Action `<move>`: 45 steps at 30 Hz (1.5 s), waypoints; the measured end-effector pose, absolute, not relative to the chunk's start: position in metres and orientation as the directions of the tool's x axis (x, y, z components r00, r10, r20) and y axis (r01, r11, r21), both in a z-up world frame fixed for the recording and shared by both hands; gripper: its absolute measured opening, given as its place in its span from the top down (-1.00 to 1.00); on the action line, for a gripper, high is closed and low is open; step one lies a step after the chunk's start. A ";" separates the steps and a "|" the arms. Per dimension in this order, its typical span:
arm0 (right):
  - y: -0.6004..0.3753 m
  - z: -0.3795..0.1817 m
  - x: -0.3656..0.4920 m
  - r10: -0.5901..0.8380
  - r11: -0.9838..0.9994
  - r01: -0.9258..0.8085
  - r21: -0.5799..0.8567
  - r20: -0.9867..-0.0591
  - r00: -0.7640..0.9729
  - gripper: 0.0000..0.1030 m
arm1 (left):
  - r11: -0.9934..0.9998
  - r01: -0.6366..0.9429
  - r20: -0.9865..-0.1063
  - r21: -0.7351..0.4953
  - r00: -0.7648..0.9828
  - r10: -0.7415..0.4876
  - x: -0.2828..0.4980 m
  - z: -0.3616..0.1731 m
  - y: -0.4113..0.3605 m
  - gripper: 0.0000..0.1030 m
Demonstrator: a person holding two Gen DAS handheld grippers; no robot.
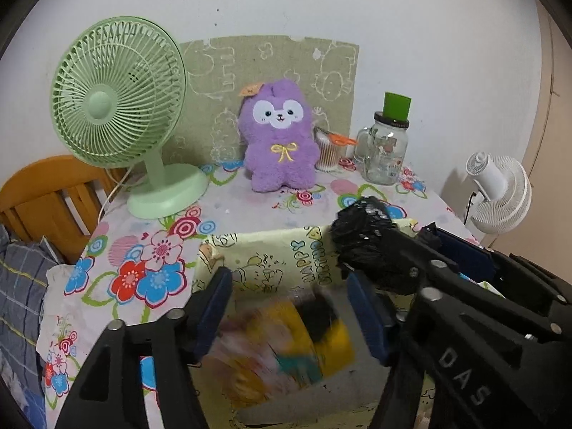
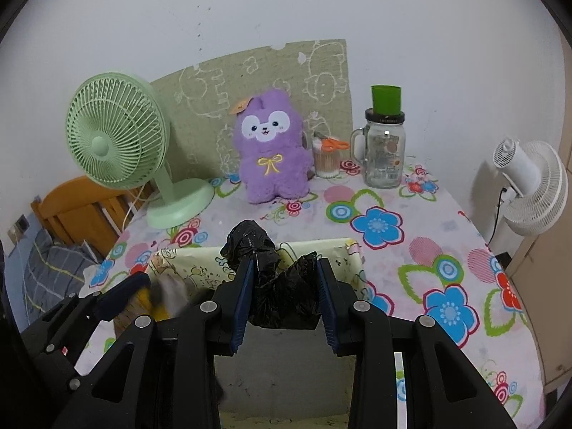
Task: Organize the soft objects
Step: 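Lower both items into the fabric box and open both tools, then withdraw both tools from the box toward the remaining items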
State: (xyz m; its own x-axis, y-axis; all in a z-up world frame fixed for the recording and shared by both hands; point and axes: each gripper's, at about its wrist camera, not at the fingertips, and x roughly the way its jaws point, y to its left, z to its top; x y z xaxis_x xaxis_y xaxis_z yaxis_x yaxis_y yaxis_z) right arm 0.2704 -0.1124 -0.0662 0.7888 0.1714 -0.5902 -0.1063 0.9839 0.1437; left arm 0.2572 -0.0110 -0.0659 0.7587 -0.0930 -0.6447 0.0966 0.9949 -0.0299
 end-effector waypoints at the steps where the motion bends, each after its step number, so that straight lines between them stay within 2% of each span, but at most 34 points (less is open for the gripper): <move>1: -0.111 -0.067 0.271 0.170 0.984 -0.107 0.141 -0.592 0.788 0.18 | 0.995 0.094 -0.646 -0.025 0.759 -0.088 0.258 -0.066 -0.011 -0.50; 4: -0.109 -0.068 0.273 0.170 0.985 -0.113 0.132 -0.599 0.783 -0.06 | 0.996 0.089 -0.653 -0.027 0.753 -0.085 0.259 -0.068 -0.009 -0.66; 6: -0.109 -0.068 0.273 0.175 0.984 -0.123 0.128 -0.600 0.780 -0.37 | 0.995 0.094 -0.658 -0.030 0.748 -0.090 0.260 -0.068 -0.009 -0.72; 9: -0.107 -0.066 0.271 0.175 0.985 -0.133 0.114 -0.590 0.788 -0.60 | 0.995 0.095 -0.652 -0.025 0.753 -0.089 0.257 -0.066 -0.010 -0.79; 15: -0.107 -0.059 0.264 0.179 0.984 -0.147 0.103 -0.590 0.788 -0.81 | 0.996 0.091 -0.636 -0.017 0.767 -0.081 0.246 -0.058 -0.011 -0.85; 22: -0.108 -0.044 0.243 0.170 0.985 -0.146 0.088 -0.562 0.809 -0.89 | 0.996 0.086 -0.612 -0.013 0.787 -0.076 0.225 -0.045 -0.012 -0.88; 45: -0.116 -0.004 0.148 0.173 0.985 -0.163 0.063 -0.480 0.860 -0.90 | 0.998 0.065 -0.520 0.014 0.853 -0.048 0.138 -0.008 -0.023 -0.96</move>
State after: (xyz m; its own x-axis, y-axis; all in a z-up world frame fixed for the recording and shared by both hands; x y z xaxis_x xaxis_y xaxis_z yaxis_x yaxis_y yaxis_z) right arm 0.1483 -0.1163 -0.0040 0.8602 0.1731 -0.4798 -0.1631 0.9846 0.0629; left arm 0.1380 -0.0229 -0.0084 0.8529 -0.0482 -0.5199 0.0649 0.9978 0.0139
